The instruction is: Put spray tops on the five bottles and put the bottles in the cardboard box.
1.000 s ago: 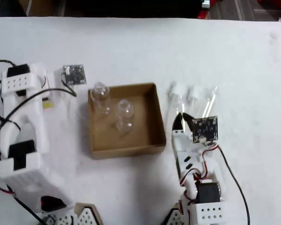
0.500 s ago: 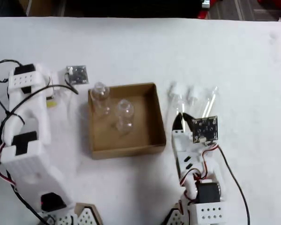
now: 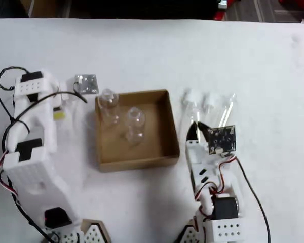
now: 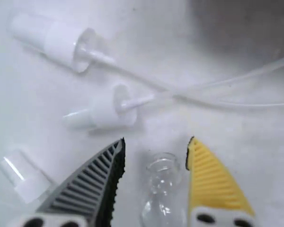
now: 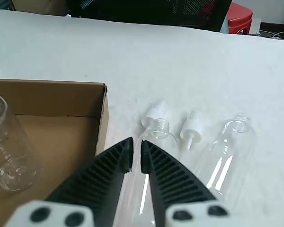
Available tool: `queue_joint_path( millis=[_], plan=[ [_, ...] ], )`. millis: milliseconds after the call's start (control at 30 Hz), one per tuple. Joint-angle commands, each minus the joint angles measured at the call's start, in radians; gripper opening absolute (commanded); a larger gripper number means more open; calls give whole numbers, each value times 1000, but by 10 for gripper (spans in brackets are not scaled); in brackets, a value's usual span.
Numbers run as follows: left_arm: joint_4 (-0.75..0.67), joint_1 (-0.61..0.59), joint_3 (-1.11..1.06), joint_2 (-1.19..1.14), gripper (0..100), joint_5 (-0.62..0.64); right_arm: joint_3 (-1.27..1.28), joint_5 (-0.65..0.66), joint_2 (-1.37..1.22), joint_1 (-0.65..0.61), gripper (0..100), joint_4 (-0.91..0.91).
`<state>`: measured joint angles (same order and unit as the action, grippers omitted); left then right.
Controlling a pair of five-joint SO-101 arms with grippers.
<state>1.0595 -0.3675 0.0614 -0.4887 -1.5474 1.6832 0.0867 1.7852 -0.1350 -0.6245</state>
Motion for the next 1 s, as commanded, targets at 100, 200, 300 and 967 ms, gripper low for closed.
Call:
queue_joint_path(
  millis=[100, 200, 300, 967],
  plan=[
    [-3, 13, 71, 59, 204, 132, 8, -6, -2, -4, 19, -1],
    [-3, 7, 114, 96, 225, 233, 8, -6, -2, -4, 19, -1],
    [-6, -15, 146, 87, 248, 242, 8, -6, -2, -4, 19, -1],
    [17, -81, 150, -24, 248, 181, 8, -6, -2, -4, 19, -1]
  ],
)
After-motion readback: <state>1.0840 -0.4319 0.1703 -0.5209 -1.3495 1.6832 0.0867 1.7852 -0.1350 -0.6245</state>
